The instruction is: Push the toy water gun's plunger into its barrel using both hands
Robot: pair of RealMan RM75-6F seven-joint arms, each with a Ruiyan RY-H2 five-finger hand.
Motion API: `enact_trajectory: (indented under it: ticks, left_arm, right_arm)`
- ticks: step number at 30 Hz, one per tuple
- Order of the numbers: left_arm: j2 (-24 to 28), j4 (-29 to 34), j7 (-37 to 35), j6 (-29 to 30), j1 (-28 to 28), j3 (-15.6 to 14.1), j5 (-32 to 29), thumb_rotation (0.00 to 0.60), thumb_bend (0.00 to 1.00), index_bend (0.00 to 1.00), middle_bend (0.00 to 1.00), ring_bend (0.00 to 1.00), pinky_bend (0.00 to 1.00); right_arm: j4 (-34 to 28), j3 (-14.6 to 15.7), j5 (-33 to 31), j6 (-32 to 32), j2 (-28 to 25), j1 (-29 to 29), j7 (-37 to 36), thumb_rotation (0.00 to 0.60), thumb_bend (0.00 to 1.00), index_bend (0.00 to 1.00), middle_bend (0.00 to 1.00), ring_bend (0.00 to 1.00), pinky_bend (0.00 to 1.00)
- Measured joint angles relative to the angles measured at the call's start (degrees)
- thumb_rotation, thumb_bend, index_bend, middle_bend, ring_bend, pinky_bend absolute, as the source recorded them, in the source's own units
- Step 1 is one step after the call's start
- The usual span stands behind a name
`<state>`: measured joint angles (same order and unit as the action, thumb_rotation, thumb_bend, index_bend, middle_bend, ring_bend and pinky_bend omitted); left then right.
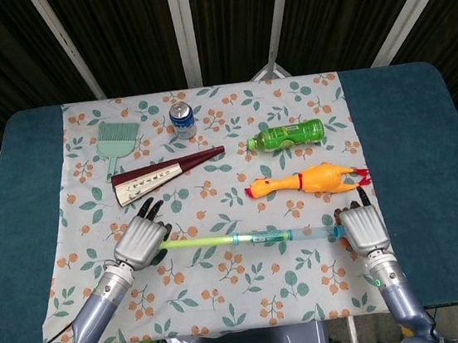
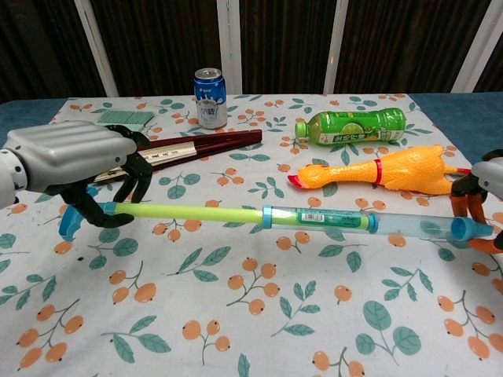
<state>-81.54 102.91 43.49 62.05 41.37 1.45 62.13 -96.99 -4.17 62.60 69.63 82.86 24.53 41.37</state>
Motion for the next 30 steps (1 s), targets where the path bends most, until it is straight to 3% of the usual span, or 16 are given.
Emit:
enact_trajectory:
  ticks: [17, 30]
  left_arm:
    - [-2.2, -1.6, -0.4, 0.2, 0.5, 1.0, -0.8, 0.6, 0.58, 0.61, 0.59, 0.09, 0.0]
    - [-4.3, -1.7, 0.2, 1.1, 0.8, 1.6, -1.0, 0.6, 0.58, 0.61, 0.59, 0.09, 0.0]
  right_arm:
    - [-5.6, -1.1, -0.2, 1.5, 2.8, 3.4, 7.5, 0.6, 0.34, 0.79, 0.7, 0.36, 0.0]
    - [-7.2, -1.3, -1.0, 2.1, 3.8, 4.9, 9.3, 0.6, 0.34, 0.79, 0.7, 0.36, 0.0]
